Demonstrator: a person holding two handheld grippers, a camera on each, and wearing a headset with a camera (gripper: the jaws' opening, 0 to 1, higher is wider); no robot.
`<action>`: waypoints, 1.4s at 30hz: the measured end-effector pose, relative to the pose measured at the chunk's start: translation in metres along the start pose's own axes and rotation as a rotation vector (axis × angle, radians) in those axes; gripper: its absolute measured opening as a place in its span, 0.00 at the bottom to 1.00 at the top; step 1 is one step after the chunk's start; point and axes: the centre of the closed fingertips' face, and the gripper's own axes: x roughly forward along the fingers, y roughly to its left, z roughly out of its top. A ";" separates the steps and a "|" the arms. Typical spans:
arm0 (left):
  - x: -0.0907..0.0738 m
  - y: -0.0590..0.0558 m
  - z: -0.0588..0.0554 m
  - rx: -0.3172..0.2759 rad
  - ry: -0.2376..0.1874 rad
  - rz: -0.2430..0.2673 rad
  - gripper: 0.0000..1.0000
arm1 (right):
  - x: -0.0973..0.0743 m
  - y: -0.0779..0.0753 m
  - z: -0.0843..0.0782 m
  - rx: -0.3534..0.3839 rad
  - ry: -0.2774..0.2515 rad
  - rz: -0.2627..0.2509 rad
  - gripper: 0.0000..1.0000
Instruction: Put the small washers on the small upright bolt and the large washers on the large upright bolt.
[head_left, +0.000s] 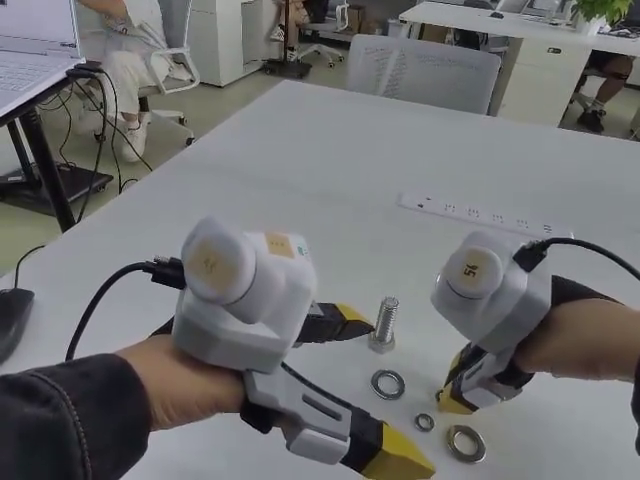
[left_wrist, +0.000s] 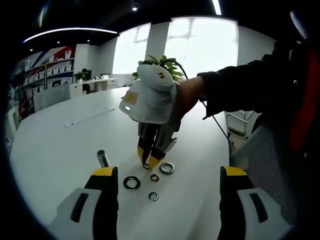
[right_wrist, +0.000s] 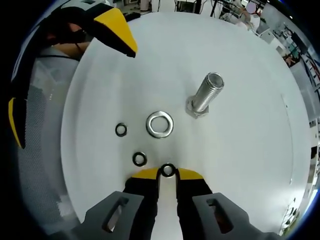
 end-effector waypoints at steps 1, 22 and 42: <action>0.000 0.000 0.000 0.000 0.000 0.000 0.83 | -0.001 0.000 -0.001 -0.003 0.004 -0.002 0.14; 0.002 -0.002 0.000 0.002 0.007 -0.005 0.83 | -0.021 0.004 -0.024 0.006 0.019 -0.016 0.14; 0.003 -0.005 -0.003 0.001 0.020 -0.013 0.83 | -0.042 0.001 -0.050 0.051 0.017 -0.047 0.14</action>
